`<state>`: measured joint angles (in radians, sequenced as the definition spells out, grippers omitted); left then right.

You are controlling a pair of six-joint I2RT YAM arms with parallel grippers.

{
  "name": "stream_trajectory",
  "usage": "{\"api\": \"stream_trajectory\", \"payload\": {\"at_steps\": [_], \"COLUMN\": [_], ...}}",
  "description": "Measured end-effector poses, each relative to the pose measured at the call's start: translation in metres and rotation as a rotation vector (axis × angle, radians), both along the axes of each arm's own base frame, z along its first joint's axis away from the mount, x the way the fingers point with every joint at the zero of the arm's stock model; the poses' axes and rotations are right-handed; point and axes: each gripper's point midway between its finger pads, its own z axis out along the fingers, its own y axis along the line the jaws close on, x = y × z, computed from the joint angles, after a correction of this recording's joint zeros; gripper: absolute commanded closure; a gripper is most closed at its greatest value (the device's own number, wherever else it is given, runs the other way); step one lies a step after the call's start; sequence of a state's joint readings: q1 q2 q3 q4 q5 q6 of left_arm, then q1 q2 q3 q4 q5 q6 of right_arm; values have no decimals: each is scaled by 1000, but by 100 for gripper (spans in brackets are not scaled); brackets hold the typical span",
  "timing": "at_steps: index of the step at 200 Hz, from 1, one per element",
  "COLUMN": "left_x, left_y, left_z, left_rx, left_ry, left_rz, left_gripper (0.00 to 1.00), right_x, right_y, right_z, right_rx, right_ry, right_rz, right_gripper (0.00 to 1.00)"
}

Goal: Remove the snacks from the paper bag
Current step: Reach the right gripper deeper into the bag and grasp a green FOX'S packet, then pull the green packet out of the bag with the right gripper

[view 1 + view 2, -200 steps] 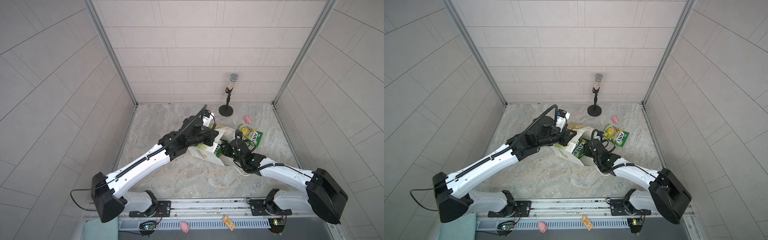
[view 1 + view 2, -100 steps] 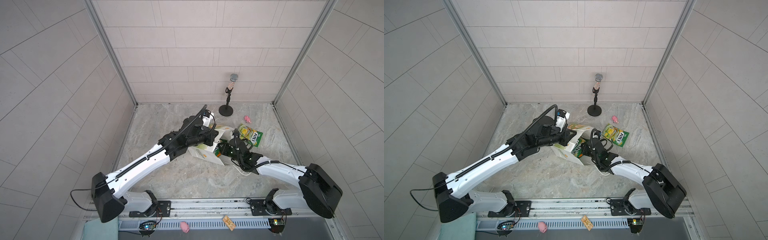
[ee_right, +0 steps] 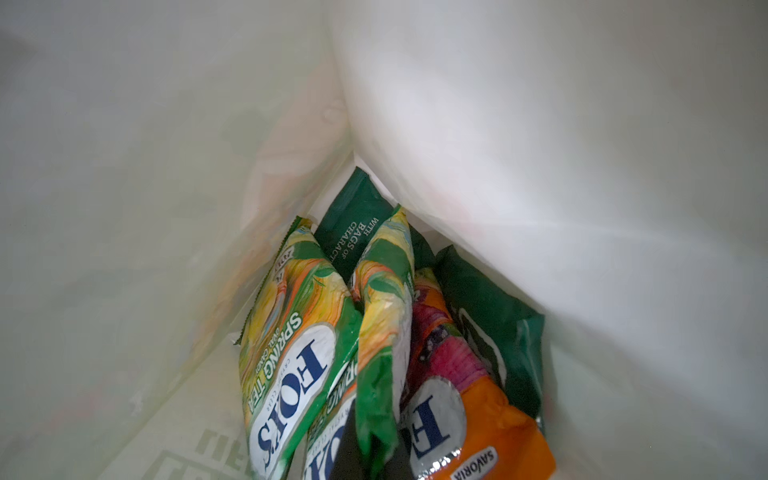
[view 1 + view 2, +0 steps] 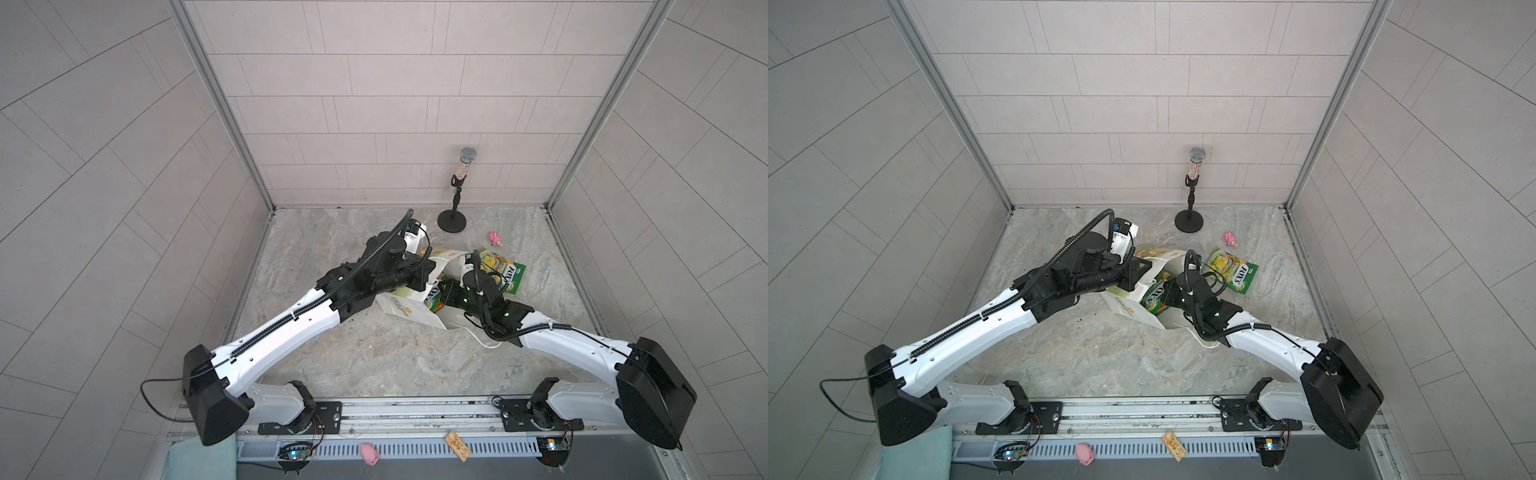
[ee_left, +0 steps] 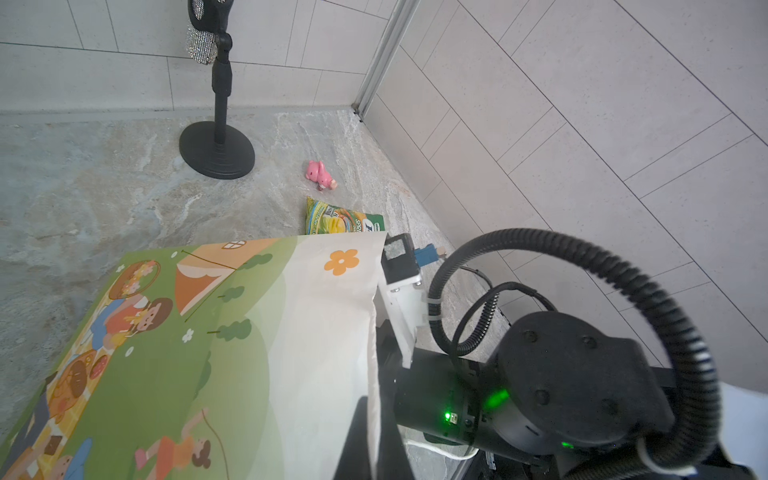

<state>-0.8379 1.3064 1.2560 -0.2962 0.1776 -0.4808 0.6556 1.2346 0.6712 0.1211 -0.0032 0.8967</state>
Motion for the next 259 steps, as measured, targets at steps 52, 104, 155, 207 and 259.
{"api": "stream_trajectory", "payload": {"at_steps": [52, 104, 155, 207, 259], "left_x": [5, 9, 12, 14, 18], "left_y": [6, 10, 13, 16, 20], "left_z": [0, 0, -2, -3, -5], "left_rx": [11, 20, 22, 27, 37], "left_ry": [-15, -22, -19, -22, -24], "left_rz": [41, 74, 100, 121, 151], "left_gripper": [100, 100, 100, 100, 100], "right_x": [-2, -8, -18, -29, -44], "right_y": [-6, -5, -6, -8, -18], "right_z": [11, 29, 51, 69, 110], "right_rx": [-19, -18, -26, -48, -71], "right_ry": [-1, -16, -52, -78, -157], "right_rz": [25, 82, 138, 194, 225], "right_gripper": [100, 100, 100, 100, 100]}}
